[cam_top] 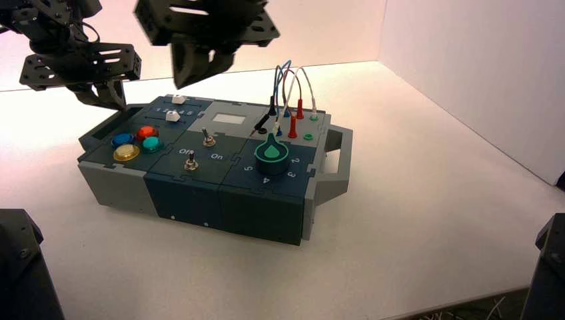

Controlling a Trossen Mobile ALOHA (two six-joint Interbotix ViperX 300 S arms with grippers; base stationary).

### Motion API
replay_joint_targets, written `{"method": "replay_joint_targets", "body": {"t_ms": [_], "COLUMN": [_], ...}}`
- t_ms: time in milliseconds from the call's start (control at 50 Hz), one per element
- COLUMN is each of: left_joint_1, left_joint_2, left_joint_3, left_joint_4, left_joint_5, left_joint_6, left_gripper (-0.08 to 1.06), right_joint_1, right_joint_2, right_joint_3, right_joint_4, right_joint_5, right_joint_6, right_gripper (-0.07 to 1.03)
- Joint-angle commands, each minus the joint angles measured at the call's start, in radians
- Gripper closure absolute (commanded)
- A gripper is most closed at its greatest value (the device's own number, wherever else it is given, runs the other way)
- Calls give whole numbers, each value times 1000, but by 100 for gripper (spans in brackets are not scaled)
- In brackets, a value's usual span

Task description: Flip the top switch on with the right gripper.

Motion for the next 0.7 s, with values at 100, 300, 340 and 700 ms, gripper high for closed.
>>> {"method": "replay_joint_targets", "body": {"t_ms": [100,300,340,700], "left_joint_1": [-9,-55,-57,-57], "left_joint_2": [-43,-91,-91,-40], "left_joint_3": [2,-8,-8,8], "left_joint_4": [-9,-17,-15,-15], "left_joint_5": [40,61,61,51], "left_joint_6": [-5,-21,-25,-25], "left_gripper": [101,101,101,101], "right_joint_1": [6,6,6,6], "right_joint_2": [-21,-25,-25,-41], "right_joint_3": [-29,-26,-25,-5], "right_joint_4": [2,2,2,2], "right_joint_5": [-3,-3,-3,-3], "right_joint_6": [-2,-2,-2,-2], "right_gripper": [98,98,98,98]}}
